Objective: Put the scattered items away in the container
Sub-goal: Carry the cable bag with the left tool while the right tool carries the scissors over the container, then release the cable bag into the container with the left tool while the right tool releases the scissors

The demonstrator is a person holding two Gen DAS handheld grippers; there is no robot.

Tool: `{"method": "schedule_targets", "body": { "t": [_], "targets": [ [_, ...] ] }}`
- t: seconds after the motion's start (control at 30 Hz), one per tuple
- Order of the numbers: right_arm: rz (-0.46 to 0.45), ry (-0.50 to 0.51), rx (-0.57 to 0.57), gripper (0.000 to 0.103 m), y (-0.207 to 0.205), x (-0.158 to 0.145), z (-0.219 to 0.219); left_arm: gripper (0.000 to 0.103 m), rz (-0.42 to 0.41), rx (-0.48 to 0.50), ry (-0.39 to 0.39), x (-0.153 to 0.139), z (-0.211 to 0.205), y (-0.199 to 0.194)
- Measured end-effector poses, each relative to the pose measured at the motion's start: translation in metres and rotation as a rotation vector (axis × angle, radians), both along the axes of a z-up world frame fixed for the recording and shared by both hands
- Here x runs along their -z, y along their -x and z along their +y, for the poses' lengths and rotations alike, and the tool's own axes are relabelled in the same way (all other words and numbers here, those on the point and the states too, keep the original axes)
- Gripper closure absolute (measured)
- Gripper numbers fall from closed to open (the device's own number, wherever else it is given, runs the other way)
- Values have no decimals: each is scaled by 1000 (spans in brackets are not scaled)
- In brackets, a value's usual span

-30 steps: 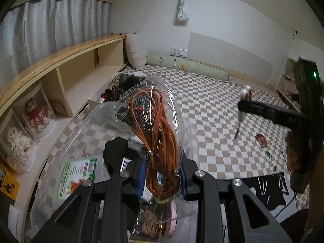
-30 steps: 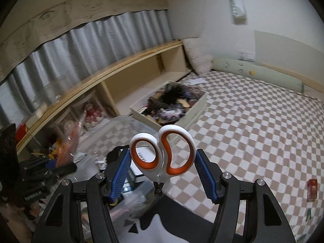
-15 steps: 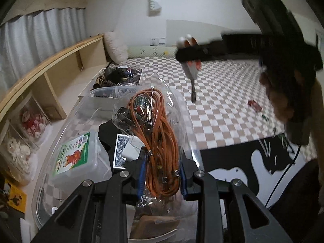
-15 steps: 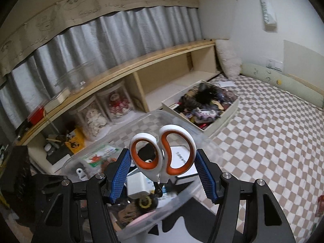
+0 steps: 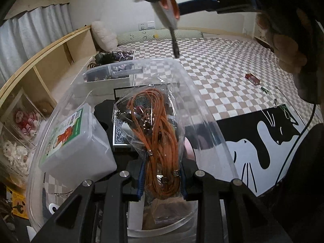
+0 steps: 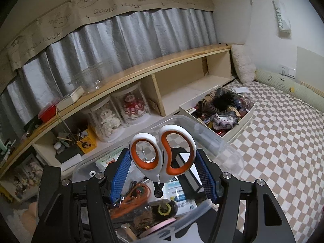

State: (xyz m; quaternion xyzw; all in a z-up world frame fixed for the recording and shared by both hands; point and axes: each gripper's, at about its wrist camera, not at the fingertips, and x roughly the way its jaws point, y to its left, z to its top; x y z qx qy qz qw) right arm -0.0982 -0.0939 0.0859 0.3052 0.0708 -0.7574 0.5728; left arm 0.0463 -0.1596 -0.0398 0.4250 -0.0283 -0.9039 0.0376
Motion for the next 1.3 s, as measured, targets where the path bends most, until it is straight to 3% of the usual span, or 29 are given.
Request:
{"method": "schedule_targets", "body": {
  "t": [0.4,0.53,0.6,0.67,0.73,1.3],
  "targets": [
    [-10,-14,7,38,-1,4,-2,76,-54,52,48,10,8,-5],
    [-13,-31,10,38,0,10,-5,71,-73,60,51,12,9,-5],
    [-12,-42,12,38,0,13,-7,65,-74,55,48,13,8,-6],
    [-12,-56,15,38,0,17,-9,48,-69,45,40,11,6,-6],
    [-12,-69,16,38,0,21,-10,41,-59,37,31,10,3,-8],
    [-10,-265,4,38,-5,66,-33,40,-41,28,-30,4,-1,-10]
  ]
}}
